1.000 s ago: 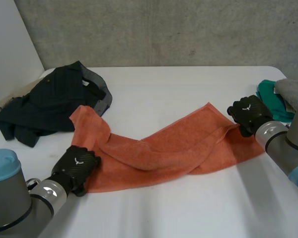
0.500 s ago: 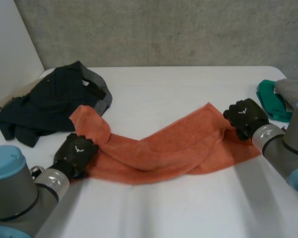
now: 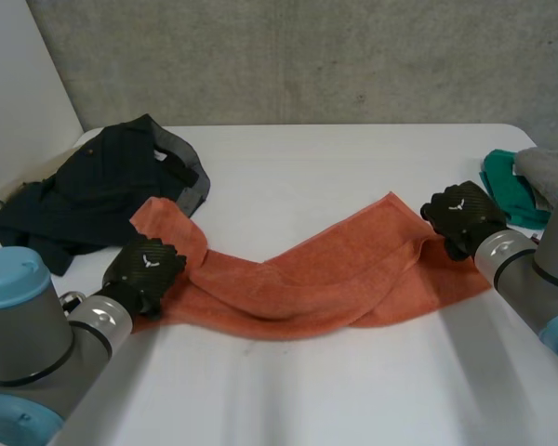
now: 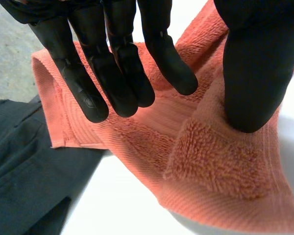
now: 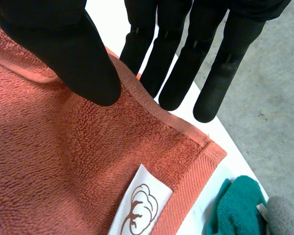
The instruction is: Fold the laundry.
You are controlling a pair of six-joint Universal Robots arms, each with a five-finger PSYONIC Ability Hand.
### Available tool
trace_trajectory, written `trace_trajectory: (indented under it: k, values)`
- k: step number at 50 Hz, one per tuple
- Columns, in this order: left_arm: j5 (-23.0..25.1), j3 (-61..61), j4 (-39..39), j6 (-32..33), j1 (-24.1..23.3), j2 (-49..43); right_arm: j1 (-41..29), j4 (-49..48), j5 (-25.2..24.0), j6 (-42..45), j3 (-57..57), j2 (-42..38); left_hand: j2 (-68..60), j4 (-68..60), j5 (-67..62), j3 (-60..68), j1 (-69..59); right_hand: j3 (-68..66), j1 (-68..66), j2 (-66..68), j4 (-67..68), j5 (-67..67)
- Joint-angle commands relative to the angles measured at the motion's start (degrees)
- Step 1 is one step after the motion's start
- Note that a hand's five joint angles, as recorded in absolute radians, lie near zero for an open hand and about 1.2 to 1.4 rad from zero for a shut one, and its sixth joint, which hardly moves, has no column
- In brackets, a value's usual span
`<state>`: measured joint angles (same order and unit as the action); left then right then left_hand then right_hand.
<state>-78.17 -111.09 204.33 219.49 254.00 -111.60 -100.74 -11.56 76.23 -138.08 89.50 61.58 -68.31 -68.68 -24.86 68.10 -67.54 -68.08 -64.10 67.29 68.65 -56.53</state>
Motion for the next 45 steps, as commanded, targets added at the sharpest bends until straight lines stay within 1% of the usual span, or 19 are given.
trace_trajectory:
  k: [1,2,5,6,8,9,10,13,15,17,18,21,22,24,28,33,37,42,45]
  values:
    - [0.7,-1.5,-7.1,-0.5,0.0,8.1,1.0,3.8,0.2,0.3,-1.0,3.3,-11.7,-11.3,-45.1,11.9,-12.5,-11.9,-15.9,12.7,11.4,-13.5]
    - [0.9,-1.8,-9.5,-0.6,-0.1,12.6,1.8,6.1,0.1,0.3,-1.3,5.0,-11.7,-11.3,-45.1,11.9,-12.5,-11.9,-15.9,12.7,11.4,-13.5]
    - [1.0,-1.9,-12.7,-1.7,0.4,18.5,2.9,9.7,0.0,0.5,-2.1,7.8,-11.7,-11.3,-45.1,11.9,-12.5,-11.9,-15.9,12.7,11.4,-13.5]
    - [1.6,-1.9,-14.4,-3.3,0.7,21.7,3.0,12.1,-0.4,1.1,-2.7,9.2,-11.7,-11.3,-45.1,11.9,-12.5,-11.9,-15.9,12.7,11.4,-13.5]
    - [2.5,-2.1,-14.8,-5.6,0.7,23.6,3.0,13.8,-0.8,1.1,-2.8,10.2,-11.7,-11.3,-45.1,11.9,-12.5,-11.9,-15.9,12.7,11.4,-13.5]
    - [3.0,-2.2,-14.5,-6.3,1.0,23.3,2.9,14.6,-1.0,1.1,-2.8,10.7,-11.7,-11.3,-45.1,11.9,-12.5,-11.9,-15.9,12.7,11.4,-13.5]
    - [4.2,-2.3,-13.4,-8.0,1.1,20.2,2.7,15.6,-1.7,1.0,-2.6,11.1,-11.7,-11.3,-45.1,11.9,-12.5,-11.9,-15.9,12.7,11.4,-13.5]
    - [4.8,-1.8,-12.3,-7.9,1.4,14.6,2.0,15.7,-2.7,0.4,-1.7,10.9,-11.7,-11.3,-45.1,11.9,-12.5,-11.9,-15.9,12.7,11.4,-13.5]
    - [4.4,-1.5,-12.5,-5.5,2.0,10.3,1.7,14.6,-2.9,-0.5,-0.7,9.4,-2.9,-2.5,-36.3,3.1,-3.6,-11.9,-15.9,12.7,11.4,-13.5]
    - [3.9,-1.8,-13.3,-3.7,2.3,8.3,1.7,13.5,-2.8,-0.8,-0.4,7.9,11.3,11.6,-22.2,-11.1,10.5,-11.9,-15.9,12.7,11.4,-13.5]
    - [3.4,-2.3,-14.1,-2.7,2.4,7.9,1.7,12.7,-2.6,-1.0,-0.3,7.2,22.2,22.5,-11.3,-22.0,21.4,-11.9,-15.9,12.7,11.4,-13.5]
    - [3.2,-3.3,-14.7,-2.1,2.1,8.9,1.7,12.0,-2.1,-0.8,-0.1,6.8,31.7,32.0,-1.8,-31.5,30.9,-11.9,-15.9,12.7,11.4,-13.5]
    - [3.1,-3.8,-14.7,-2.6,1.8,9.5,1.8,11.9,-1.9,-0.6,-0.1,6.5,37.7,38.1,4.2,-37.5,36.9,-11.9,-15.9,12.7,11.4,-13.5]
    - [2.9,-4.2,-14.5,-3.0,1.5,9.6,1.7,11.8,-1.8,-0.2,-0.1,6.4,41.8,42.1,8.3,-41.6,41.0,-11.9,-15.9,12.7,11.4,-13.5]
    - [2.1,-4.8,-12.4,-4.1,1.0,8.3,1.6,11.4,-1.8,0.1,0.3,6.4,40.3,40.6,6.8,-40.1,39.5,-11.9,-15.9,12.7,11.4,-13.5]
    - [0.8,-4.5,-5.9,-3.8,1.4,4.6,1.2,10.1,-1.7,-0.1,1.0,6.1,26.3,26.7,-7.1,-26.1,25.6,-11.9,-15.9,12.7,11.4,-13.5]
    - [0.8,-4.0,-3.7,-3.6,1.8,3.1,1.1,9.5,-1.7,-0.1,1.4,6.0,25.1,25.5,-8.3,-24.9,24.4,-11.9,-15.9,12.7,11.4,-13.5]
    - [0.8,-3.7,-3.0,-2.9,1.9,1.1,1.0,9.4,-1.9,-0.1,1.6,5.9,23.3,23.7,-10.2,-23.1,22.5,-11.9,-15.9,12.7,11.4,-13.5]
    - [0.9,-3.3,-1.9,-2.1,2.2,0.7,0.7,9.2,-1.9,0.0,1.6,5.7,19.8,20.1,-13.7,-19.6,19.0,-11.9,-15.9,12.7,11.4,-13.5]
